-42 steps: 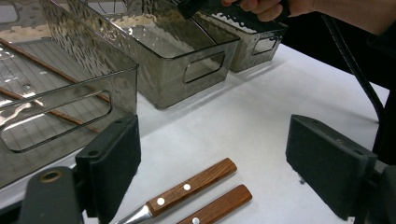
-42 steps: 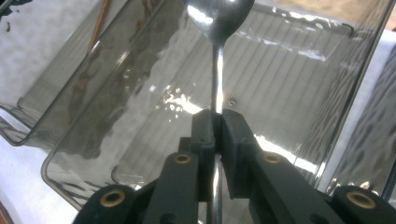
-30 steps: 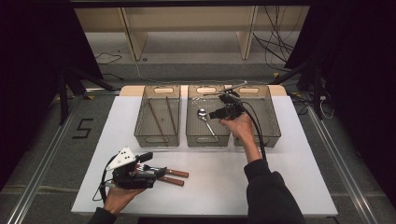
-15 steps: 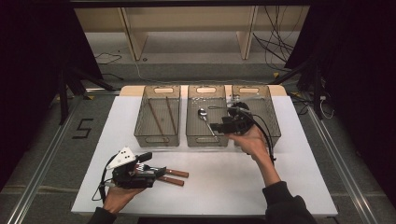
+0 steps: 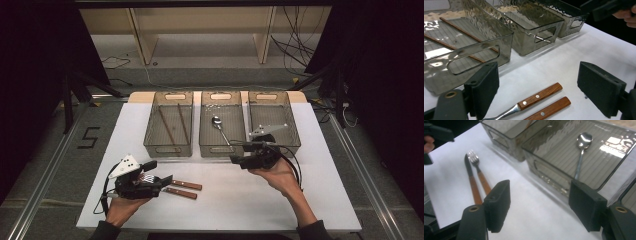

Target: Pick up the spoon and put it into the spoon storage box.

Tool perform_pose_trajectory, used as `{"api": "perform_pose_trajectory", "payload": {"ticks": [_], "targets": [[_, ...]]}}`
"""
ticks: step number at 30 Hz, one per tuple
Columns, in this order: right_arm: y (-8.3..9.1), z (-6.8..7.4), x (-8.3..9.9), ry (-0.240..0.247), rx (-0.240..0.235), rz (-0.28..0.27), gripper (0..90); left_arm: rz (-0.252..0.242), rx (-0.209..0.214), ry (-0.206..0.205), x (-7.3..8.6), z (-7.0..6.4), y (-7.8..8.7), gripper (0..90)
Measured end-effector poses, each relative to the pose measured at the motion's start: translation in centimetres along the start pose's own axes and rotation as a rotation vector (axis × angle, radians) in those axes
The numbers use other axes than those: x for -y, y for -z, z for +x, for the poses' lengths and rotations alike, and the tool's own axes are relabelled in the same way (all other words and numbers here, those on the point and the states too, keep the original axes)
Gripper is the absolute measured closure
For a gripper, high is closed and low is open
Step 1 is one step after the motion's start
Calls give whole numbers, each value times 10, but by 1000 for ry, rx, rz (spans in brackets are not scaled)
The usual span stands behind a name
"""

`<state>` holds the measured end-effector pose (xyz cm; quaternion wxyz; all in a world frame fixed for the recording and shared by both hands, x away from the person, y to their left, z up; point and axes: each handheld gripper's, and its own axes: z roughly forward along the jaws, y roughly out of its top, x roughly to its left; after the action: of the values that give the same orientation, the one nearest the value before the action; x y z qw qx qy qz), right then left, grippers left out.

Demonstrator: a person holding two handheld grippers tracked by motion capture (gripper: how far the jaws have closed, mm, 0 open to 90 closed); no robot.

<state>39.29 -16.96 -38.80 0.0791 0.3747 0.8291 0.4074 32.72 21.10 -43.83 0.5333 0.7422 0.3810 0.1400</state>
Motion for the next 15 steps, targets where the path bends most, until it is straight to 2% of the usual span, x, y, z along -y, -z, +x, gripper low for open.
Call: {"api": "perform_pose_trajectory", "payload": {"ticks": [6,15], "targets": [[5,5,12,21,0,9,332,24,0,-19,-3,1,1,174],[13,11,26,23,-15,6,325,50,1,-27,-5,2,0,175]]}}
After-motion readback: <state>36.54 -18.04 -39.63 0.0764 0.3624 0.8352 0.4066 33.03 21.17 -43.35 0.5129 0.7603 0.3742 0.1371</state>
